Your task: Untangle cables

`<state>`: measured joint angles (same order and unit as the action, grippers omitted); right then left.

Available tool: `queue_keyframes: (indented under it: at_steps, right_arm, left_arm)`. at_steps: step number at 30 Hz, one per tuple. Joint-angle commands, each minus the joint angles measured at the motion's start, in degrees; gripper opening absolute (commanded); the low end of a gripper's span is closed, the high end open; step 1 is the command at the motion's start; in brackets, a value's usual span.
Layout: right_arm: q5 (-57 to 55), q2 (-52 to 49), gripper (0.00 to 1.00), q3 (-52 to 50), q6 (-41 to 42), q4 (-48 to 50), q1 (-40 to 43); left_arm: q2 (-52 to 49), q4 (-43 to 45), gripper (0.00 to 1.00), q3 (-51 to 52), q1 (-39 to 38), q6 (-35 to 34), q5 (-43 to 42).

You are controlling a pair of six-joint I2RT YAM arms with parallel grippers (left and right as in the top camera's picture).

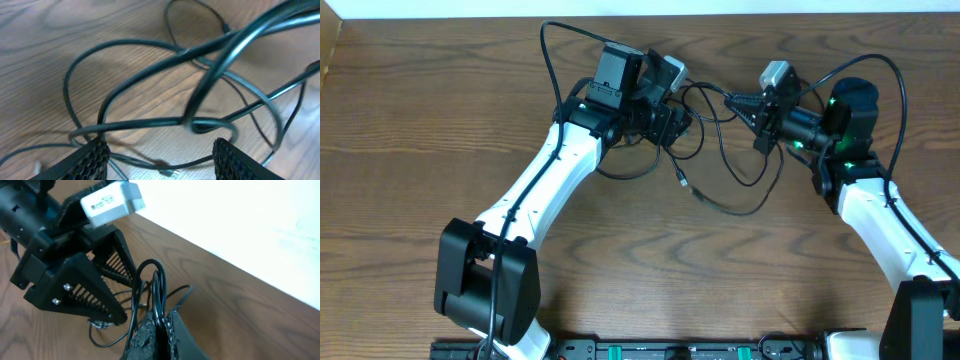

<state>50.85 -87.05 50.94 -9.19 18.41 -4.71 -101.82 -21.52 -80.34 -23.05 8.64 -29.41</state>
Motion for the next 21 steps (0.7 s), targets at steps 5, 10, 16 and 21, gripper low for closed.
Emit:
queue_keyframes:
  at_steps: [5, 10, 16, 21]
  right_arm:
    - [1.8, 0.9, 0.01, 0.3, 1.7, -1.3, 0.7]
    - [2.1, 0.9, 0.01, 0.3, 1.9, -1.5, 0.7]
    - [5.6, 0.9, 0.01, 0.3, 1.9, -1.7, 0.7]
    - [9.2, 0.9, 0.01, 0.3, 2.8, -1.7, 0.7]
  left_arm:
    - [-0.9, 1.0, 0.67, -0.5, 0.1, -0.2, -8.0]
    - [-0.9, 2.9, 0.57, -0.5, 0.1, -0.9, -10.5]
    - [-0.9, 5.4, 0.40, -0.5, 0.1, -2.1, -10.5]
    - [-0.9, 6.1, 0.40, -0.5, -0.2, -2.1, -10.5]
